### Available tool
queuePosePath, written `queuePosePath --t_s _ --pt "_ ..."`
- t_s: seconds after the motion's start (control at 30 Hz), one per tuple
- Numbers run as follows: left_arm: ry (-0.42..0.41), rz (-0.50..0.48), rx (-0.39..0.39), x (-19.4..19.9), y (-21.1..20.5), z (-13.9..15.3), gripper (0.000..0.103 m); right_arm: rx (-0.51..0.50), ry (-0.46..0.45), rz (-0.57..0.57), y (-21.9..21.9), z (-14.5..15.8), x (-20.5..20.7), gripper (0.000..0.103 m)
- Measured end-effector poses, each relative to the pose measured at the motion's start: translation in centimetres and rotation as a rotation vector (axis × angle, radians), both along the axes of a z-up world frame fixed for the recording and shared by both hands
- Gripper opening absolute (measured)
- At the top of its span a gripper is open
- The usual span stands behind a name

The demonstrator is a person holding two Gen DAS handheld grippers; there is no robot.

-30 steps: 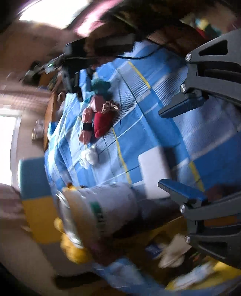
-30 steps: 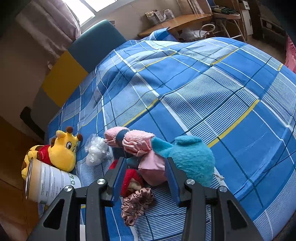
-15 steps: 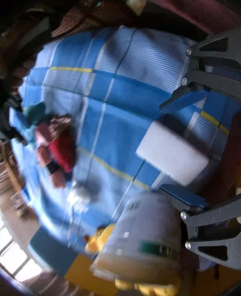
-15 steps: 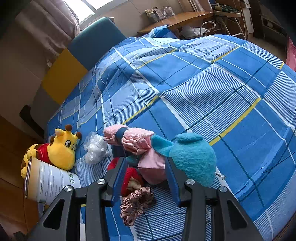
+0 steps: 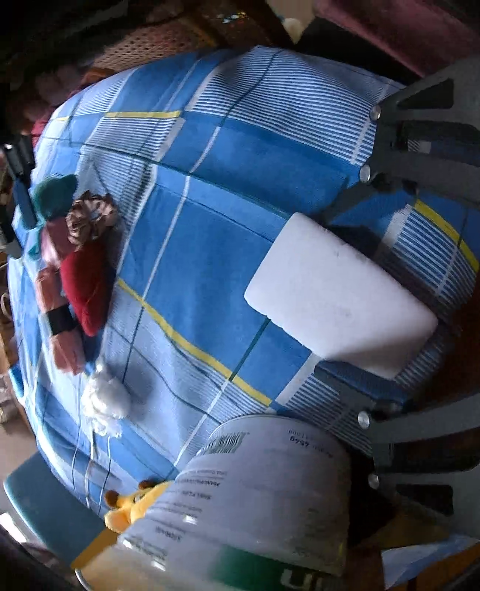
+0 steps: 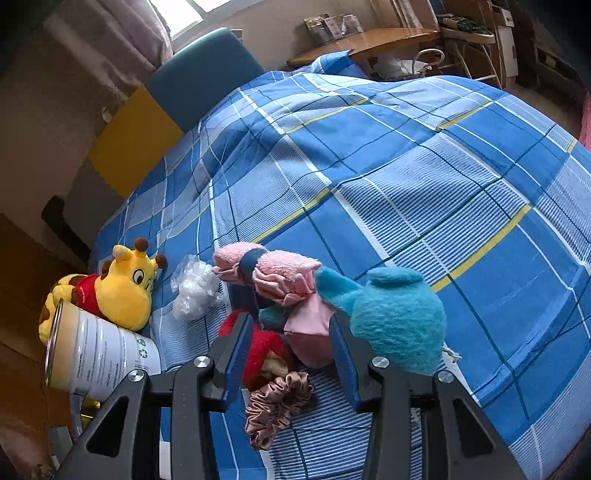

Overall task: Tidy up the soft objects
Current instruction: 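Grasp the clear plastic bag with the right tool while the left tool holds the sponge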

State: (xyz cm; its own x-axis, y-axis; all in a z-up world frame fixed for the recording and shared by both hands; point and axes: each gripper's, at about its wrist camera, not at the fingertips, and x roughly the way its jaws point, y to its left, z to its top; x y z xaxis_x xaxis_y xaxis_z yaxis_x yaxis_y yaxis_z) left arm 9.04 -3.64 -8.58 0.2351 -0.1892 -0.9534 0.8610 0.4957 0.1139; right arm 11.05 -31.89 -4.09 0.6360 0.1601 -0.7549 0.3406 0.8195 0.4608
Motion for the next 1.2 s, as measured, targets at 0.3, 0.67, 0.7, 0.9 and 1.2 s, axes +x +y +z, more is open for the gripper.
queuePosePath --t_s 0.3,0.67,0.7,0.9,1.2 --pt "-0.022 0.136 -0.142 -2.1 2.3 2.0 0.060 -0.028 -0.023 0.116 3.0 0.4 1.0 0.043" --pt "-0.036 0.322 -0.364 -6.6 3.0 5.4 0.061 0.008 0.072 0.302 10.7 -1.4 10.1 0.043" --pt "-0.041 0.342 -0.373 -7.1 3.0 5.3 0.061 0.009 0.083 0.299 11.1 -1.7 11.0 0.043" --pt "-0.014 0.405 -0.398 -9.4 3.5 4.4 0.061 0.000 0.156 0.243 11.9 -3.8 14.9 0.043" --pt "-0.031 0.442 -0.376 -10.6 2.8 3.0 0.061 -0.093 0.124 0.325 12.5 -3.0 14.0 0.025"
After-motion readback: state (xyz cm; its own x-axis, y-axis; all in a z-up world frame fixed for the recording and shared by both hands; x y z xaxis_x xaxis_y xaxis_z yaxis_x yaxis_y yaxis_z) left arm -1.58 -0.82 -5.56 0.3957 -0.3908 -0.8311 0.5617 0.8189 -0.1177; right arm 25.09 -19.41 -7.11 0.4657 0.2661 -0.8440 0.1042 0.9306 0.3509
